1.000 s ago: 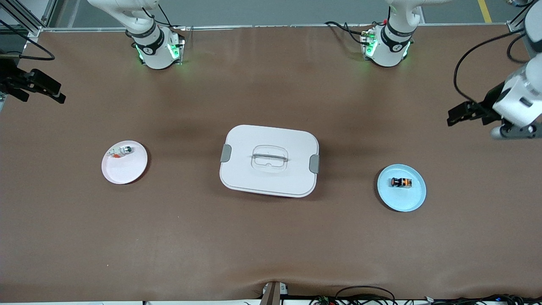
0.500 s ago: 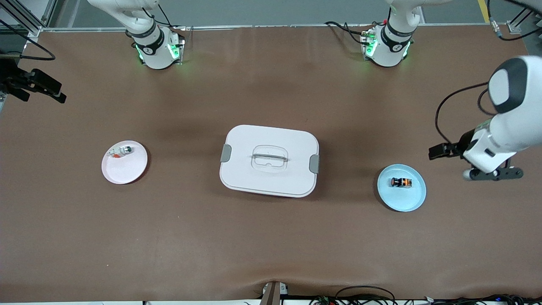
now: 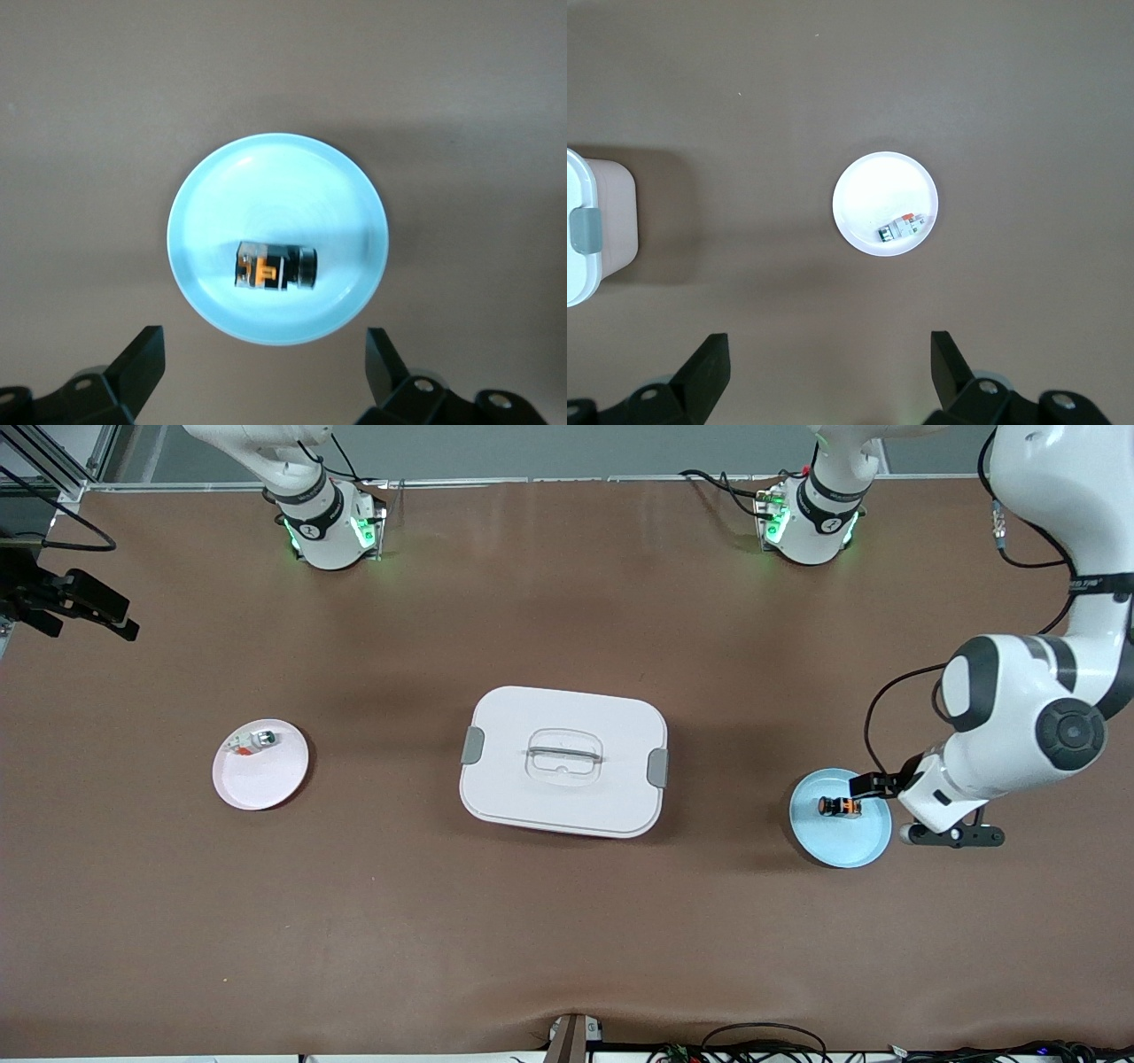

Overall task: Transfer orange switch to right arm and place
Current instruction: 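Reach the left gripper down to the switch on the blue plate, then close the left gripper on the black-orange switch and lift it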

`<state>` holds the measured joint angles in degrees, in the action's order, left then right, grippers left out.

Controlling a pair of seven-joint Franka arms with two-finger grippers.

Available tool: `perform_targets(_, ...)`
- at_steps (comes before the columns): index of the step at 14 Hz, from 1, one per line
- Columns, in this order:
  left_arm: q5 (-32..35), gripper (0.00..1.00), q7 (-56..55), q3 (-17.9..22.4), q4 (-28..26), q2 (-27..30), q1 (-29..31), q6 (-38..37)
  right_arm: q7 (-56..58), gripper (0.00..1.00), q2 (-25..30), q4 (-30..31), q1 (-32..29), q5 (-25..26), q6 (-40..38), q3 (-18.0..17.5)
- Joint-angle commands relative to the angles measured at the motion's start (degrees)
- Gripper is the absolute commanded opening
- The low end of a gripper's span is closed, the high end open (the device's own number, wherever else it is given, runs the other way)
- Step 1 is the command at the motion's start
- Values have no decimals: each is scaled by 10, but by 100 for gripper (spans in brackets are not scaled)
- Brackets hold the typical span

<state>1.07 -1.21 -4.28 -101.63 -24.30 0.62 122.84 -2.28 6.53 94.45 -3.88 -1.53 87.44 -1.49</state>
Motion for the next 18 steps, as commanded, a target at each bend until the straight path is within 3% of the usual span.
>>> perform_targets(1, 17, 100, 8, 1, -28, -11, -3, 52, 5, 100, 9, 6, -7, -9, 1, -4)
perform_targets(10, 66, 100, 12, 1, -53, -87, -11, 163, 5, 100, 8, 9, -2, -9, 30, -7)
perform_targets(18, 90, 100, 12, 0, -70, -102, -8, 173, 6, 100, 8, 21, -3, -8, 22, -7)
